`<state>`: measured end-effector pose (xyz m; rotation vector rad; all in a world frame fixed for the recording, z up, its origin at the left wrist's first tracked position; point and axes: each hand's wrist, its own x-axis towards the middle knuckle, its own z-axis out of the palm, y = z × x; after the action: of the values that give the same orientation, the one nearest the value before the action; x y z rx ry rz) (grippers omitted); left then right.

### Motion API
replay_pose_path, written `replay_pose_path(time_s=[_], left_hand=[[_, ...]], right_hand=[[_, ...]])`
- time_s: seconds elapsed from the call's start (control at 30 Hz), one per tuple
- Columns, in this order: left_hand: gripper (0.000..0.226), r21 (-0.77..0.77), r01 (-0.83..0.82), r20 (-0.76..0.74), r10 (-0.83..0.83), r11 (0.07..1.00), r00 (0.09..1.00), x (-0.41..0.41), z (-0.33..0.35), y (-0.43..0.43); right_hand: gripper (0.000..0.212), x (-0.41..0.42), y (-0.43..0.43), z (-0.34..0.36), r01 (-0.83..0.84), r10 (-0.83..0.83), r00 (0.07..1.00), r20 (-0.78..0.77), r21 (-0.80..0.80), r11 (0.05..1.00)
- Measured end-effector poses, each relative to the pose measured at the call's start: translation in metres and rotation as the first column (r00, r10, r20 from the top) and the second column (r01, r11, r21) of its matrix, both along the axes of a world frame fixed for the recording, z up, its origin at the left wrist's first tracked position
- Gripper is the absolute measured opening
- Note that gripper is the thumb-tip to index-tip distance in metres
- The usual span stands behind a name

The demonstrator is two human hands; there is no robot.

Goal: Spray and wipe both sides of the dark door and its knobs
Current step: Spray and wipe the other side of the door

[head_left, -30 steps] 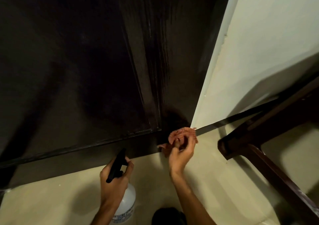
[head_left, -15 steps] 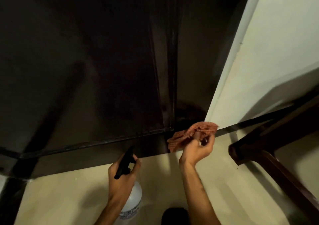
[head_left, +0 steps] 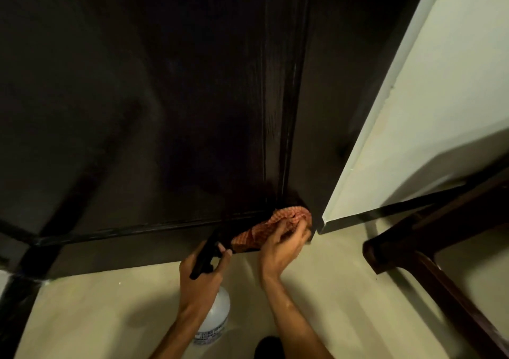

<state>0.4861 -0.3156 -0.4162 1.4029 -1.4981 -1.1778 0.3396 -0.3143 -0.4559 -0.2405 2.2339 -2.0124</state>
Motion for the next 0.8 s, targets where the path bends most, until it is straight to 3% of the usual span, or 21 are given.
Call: replay_pose_path(time_s=[0.1,0.17,0.3,0.43,0.53,0.67,0.8], left_hand=[[0.012,0.012,-0.009,-0.026,0.009,1.000,1.000,0.000,0.002,0.001],[0.012,0.014,-0.016,-0.045,0.016,1.000,0.999,0.004,0.006,-0.001],[0.011,0.010,-0.040,-0.068,0.040,0.999,0.997,0.007,0.011,-0.003],[0.014,-0.015,-0.006,-0.050,0.005,1.000,0.999,0.014,0.010,-0.003],[0.022,-0.007,0.011,-0.010,-0.011,1.000,1.000,0.012,0.008,-0.003],[0.025,0.064,0.052,-0.008,-0.052,0.997,0.999,-0.001,0.004,0.001],[0.023,0.064,0.050,0.042,-0.053,0.997,0.998,-0.007,-0.007,-0.005]], right_hand=[[0.053,0.011,-0.006,-0.005,-0.023,0.029,0.981,0.192,-0.037,0.999],[0.051,0.011,-0.006,0.013,-0.006,0.016,0.995,0.102,-0.104,0.995],[0.025,-0.001,-0.012,0.047,-0.016,-0.008,0.989,-0.148,-0.157,0.987],[0.041,0.025,-0.013,0.028,-0.066,0.056,0.989,-0.135,-0.070,0.995],[0.037,0.029,-0.006,0.022,-0.176,0.154,0.966,-0.205,-0.092,0.980],[0.040,-0.016,0.007,0.019,0.056,-0.078,0.983,-0.164,-0.134,0.989],[0.039,-0.017,0.001,0.012,0.041,-0.038,0.971,-0.235,0.010,0.999]])
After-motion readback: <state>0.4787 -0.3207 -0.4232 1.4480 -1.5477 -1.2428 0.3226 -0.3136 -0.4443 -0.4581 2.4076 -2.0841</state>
